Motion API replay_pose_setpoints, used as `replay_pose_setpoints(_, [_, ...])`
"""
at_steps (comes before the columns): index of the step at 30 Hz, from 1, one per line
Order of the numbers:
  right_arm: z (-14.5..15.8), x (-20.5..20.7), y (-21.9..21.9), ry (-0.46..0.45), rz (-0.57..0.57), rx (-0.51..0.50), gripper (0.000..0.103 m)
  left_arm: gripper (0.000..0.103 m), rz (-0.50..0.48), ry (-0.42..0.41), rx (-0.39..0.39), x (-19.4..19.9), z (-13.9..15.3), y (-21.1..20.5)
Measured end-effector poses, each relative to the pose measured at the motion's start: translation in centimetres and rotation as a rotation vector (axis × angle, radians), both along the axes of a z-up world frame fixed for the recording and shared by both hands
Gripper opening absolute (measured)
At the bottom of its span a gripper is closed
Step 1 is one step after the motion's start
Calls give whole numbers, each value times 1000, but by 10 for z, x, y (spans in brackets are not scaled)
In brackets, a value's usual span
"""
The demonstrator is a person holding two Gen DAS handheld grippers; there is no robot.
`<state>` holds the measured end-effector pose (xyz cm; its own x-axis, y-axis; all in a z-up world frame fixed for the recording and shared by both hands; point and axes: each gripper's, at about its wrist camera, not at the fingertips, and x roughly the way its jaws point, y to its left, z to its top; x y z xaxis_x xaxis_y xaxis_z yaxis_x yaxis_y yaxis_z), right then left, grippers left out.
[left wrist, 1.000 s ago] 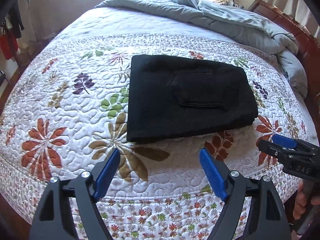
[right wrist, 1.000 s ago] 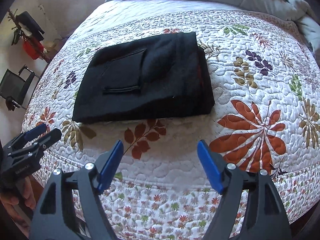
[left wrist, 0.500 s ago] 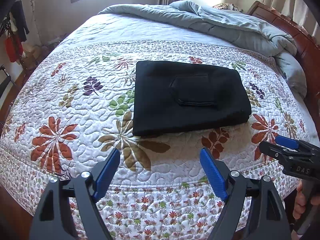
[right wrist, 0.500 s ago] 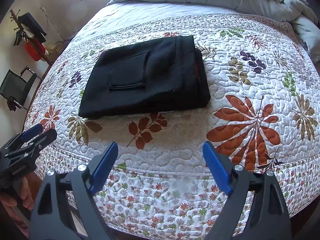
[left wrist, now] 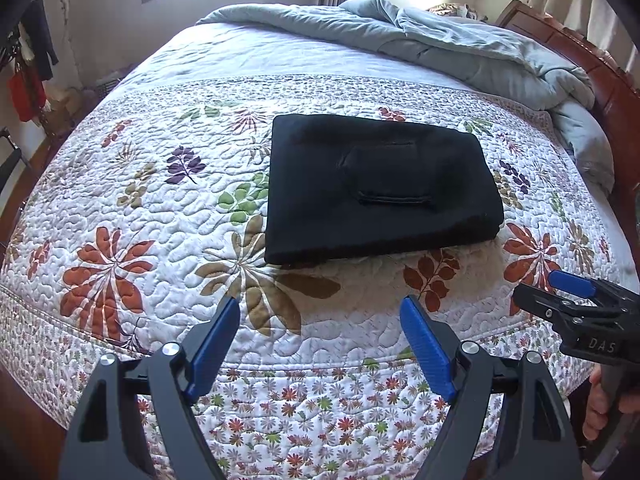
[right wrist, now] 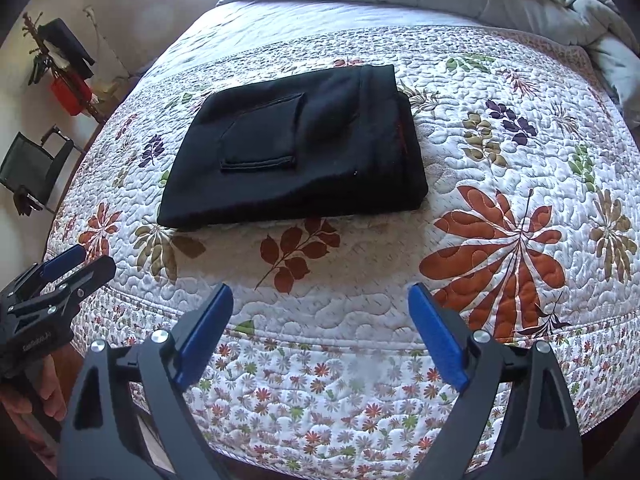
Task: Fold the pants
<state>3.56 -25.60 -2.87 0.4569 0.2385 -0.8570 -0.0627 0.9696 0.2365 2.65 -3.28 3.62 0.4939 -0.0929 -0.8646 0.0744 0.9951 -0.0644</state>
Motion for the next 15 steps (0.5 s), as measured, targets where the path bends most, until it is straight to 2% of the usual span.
replay_pose_setpoints(15, [-4,1,-1,10,-5,-10,90,84,26,21,-19,3,-8,6])
